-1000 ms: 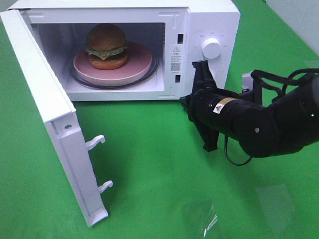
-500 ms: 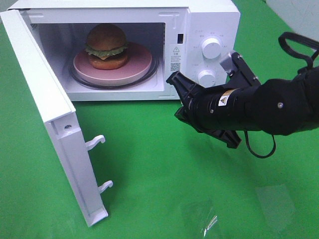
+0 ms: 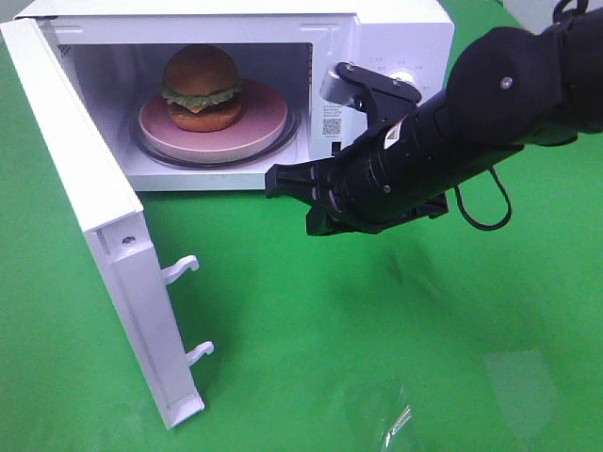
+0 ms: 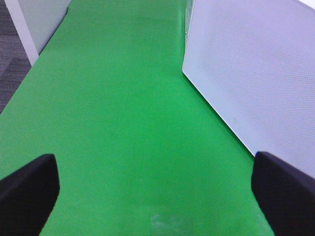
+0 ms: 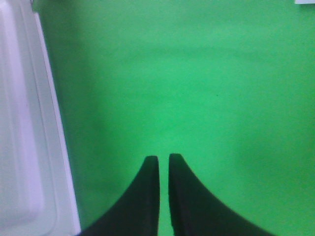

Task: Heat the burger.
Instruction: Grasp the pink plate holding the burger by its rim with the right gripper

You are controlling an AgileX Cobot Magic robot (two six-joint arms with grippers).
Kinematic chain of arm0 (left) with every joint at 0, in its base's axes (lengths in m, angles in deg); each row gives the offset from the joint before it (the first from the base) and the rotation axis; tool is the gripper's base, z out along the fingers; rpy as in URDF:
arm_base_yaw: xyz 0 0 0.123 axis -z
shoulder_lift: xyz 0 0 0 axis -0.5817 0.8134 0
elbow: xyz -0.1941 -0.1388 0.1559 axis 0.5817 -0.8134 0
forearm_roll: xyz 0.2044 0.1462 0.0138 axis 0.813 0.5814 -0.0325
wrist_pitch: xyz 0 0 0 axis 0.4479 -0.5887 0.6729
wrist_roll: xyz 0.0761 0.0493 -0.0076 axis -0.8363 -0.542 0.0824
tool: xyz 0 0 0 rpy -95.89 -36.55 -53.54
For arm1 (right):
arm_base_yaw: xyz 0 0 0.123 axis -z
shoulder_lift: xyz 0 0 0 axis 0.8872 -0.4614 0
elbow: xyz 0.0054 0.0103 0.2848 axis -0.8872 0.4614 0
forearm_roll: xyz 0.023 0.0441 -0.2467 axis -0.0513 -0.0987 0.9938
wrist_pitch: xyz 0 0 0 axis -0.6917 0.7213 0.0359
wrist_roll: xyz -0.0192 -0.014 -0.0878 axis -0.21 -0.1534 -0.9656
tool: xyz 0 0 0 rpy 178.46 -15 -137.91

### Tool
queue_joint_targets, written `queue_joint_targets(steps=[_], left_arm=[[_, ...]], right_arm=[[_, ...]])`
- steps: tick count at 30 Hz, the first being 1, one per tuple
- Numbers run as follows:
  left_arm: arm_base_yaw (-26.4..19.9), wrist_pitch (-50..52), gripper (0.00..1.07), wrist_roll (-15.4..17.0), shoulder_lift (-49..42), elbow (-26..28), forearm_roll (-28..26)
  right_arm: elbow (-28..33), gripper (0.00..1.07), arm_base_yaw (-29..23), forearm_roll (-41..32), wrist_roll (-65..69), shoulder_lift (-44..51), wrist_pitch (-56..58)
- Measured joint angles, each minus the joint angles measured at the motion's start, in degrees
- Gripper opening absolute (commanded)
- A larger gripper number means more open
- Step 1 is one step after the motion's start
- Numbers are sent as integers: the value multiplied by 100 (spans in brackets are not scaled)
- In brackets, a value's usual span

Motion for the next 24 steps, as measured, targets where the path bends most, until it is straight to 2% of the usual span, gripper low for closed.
queue_joint_targets(steps=[4, 5, 8, 10, 14, 17, 18, 19, 20, 21, 22, 23, 24], left_arm=[[0, 0, 98, 0, 0, 0, 0], [0, 0, 98, 0, 0, 0, 0], [0, 0, 98, 0, 0, 0, 0], [0, 0, 98, 0, 0, 0, 0], [0, 0, 98, 0, 0, 0, 0], [0, 0, 98, 0, 0, 0, 0], [0, 0, 98, 0, 0, 0, 0], [0, 0, 98, 0, 0, 0, 0], [0, 0, 98, 0, 0, 0, 0], [0, 0, 98, 0, 0, 0, 0], [0, 0, 98, 0, 0, 0, 0], [0, 0, 98, 0, 0, 0, 0], [0, 0, 98, 0, 0, 0, 0]], right_arm=[[-132, 9, 0, 63, -705, 0, 338], [-172, 9, 0, 212, -1249, 0, 516], [-178, 10, 0, 292, -1524, 0, 584], [-183, 11, 0, 1071, -2865, 0, 945], [-183, 12, 6, 1501, -3816, 0, 985], [-183, 12, 6, 1553, -4142, 0, 991], [-183, 13, 6, 1587, -5013, 0, 991], [-183, 13, 6, 1587, -5013, 0, 991], [-183, 13, 6, 1610, -5689, 0, 997], [-183, 13, 6, 1610, -5689, 0, 997], [-183, 14, 6, 1639, -6446, 0, 997], [-183, 14, 6, 1639, -6446, 0, 997], [-183, 15, 6, 1639, -7294, 0, 997]])
